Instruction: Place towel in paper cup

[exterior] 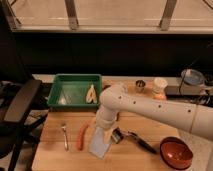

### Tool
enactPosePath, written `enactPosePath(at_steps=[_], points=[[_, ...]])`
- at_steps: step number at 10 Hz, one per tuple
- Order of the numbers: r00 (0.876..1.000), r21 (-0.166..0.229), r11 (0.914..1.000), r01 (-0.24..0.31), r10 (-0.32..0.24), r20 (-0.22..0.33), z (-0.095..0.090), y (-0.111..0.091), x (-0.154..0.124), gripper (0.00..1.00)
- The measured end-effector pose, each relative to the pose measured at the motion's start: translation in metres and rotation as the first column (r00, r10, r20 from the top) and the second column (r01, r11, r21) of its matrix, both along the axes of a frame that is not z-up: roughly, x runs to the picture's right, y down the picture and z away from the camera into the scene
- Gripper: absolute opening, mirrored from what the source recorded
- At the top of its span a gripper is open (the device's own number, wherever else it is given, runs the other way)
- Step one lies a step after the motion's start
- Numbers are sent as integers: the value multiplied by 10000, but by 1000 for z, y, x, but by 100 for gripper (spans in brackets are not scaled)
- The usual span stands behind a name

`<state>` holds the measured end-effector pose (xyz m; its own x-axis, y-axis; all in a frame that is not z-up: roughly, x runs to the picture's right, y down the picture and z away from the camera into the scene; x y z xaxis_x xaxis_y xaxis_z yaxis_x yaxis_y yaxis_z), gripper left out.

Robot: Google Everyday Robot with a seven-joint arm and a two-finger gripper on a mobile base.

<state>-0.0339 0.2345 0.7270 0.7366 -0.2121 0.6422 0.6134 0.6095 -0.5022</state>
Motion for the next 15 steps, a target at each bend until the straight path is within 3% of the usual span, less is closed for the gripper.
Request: enactPosePath(at_steps=[3,9,11,15], points=[[9998,-105,9998,-193,193,25,26,33,-3,65],[9981,-62,9983,-574,573,-224,53,58,4,63],[9962,314,9957,-869,867,78,47,54,5,45],[9919,1164,9857,-1217,1166,499,18,24,8,6]])
